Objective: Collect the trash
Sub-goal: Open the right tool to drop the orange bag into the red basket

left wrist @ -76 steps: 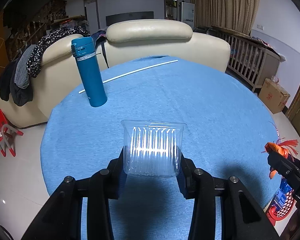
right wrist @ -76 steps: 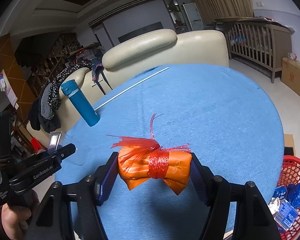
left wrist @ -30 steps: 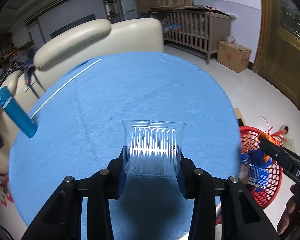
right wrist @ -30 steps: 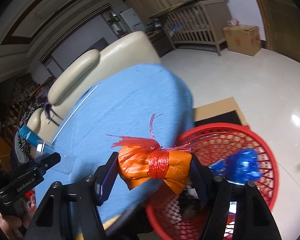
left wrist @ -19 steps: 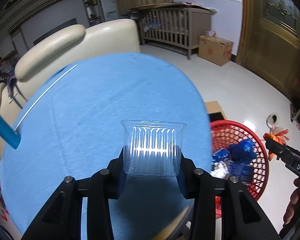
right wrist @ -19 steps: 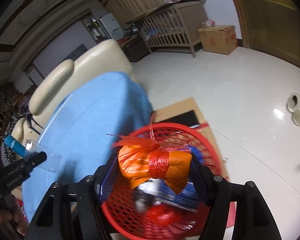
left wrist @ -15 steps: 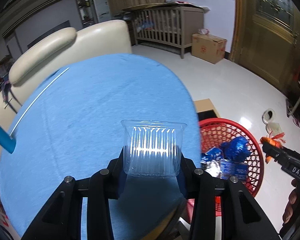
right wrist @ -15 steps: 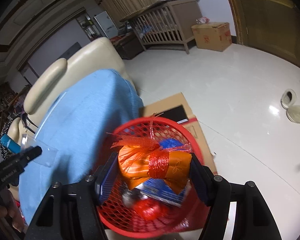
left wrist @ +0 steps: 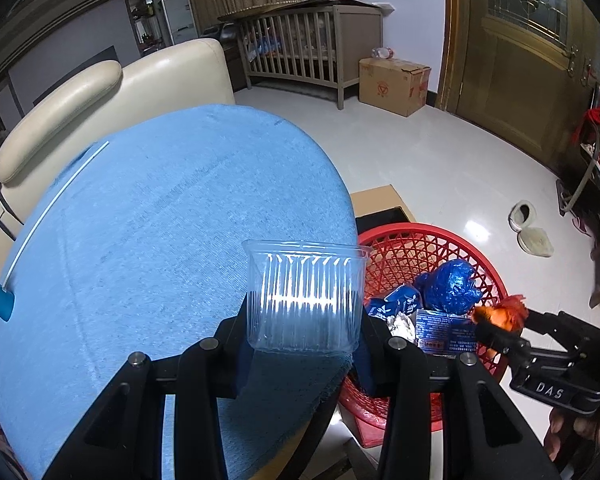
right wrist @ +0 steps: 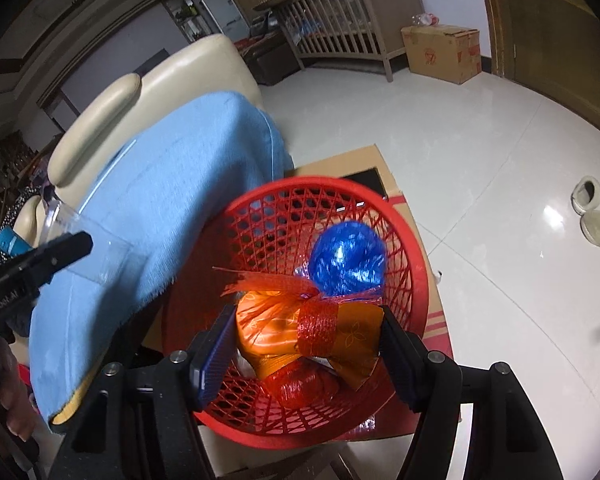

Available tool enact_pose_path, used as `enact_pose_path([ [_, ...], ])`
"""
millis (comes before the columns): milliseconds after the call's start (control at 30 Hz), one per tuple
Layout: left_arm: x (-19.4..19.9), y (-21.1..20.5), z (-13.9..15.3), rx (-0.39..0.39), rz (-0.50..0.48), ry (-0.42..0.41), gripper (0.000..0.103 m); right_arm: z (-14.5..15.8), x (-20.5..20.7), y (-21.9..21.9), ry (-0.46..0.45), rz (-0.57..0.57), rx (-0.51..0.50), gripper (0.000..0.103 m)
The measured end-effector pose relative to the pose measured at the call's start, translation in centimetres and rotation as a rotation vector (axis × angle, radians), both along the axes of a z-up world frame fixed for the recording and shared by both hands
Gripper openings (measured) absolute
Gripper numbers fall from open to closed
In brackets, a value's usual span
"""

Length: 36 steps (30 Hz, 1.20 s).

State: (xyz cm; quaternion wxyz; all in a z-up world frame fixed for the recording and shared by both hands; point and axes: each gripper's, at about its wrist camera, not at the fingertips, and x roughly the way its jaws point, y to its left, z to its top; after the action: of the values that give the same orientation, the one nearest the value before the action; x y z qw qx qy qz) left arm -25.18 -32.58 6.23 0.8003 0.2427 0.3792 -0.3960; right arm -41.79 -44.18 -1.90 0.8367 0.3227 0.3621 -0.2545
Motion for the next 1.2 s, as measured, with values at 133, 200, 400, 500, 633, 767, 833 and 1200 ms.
enact_pose_path([
  [133,-0.1,-0.4,-0.4,0.002,-0.007,0.010,0.044,-0.5,0.2,0.3,0.023,0.013,0.011,0.070],
  [200,-0.2,-0.5,-0.5,0.002,-0.010,0.011,0.044,-0.8,0.4,0.7,0.030,0.022,0.013,0.070],
  [400,0.0,-0.6,-0.7,0.001,-0.011,0.025,0.044,-1.1,0.9,1.2,0.054,0.036,0.010,0.070],
  [500,0.2,-0.6,-0.7,-0.002,-0.011,0.031,0.044,-1.0,1.0,1.3,0.063,0.039,0.006,0.070],
  [633,0.3,-0.5,-0.6,-0.011,-0.014,0.037,0.044,-0.8,1.1,1.4,0.080,0.039,-0.005,0.072],
  [767,0.3,-0.5,-0.4,-0.019,-0.017,0.040,0.044,-0.6,1.3,1.4,0.093,0.035,-0.009,0.072],
  [833,0.4,-0.4,-0.2,-0.024,-0.016,0.041,0.044,-0.6,1.4,1.4,0.100,0.034,-0.008,0.072],
  [1200,0.6,-0.2,0.3,-0.041,-0.015,0.043,0.044,-0.8,1.3,1.0,0.135,0.006,0.013,0.074],
])
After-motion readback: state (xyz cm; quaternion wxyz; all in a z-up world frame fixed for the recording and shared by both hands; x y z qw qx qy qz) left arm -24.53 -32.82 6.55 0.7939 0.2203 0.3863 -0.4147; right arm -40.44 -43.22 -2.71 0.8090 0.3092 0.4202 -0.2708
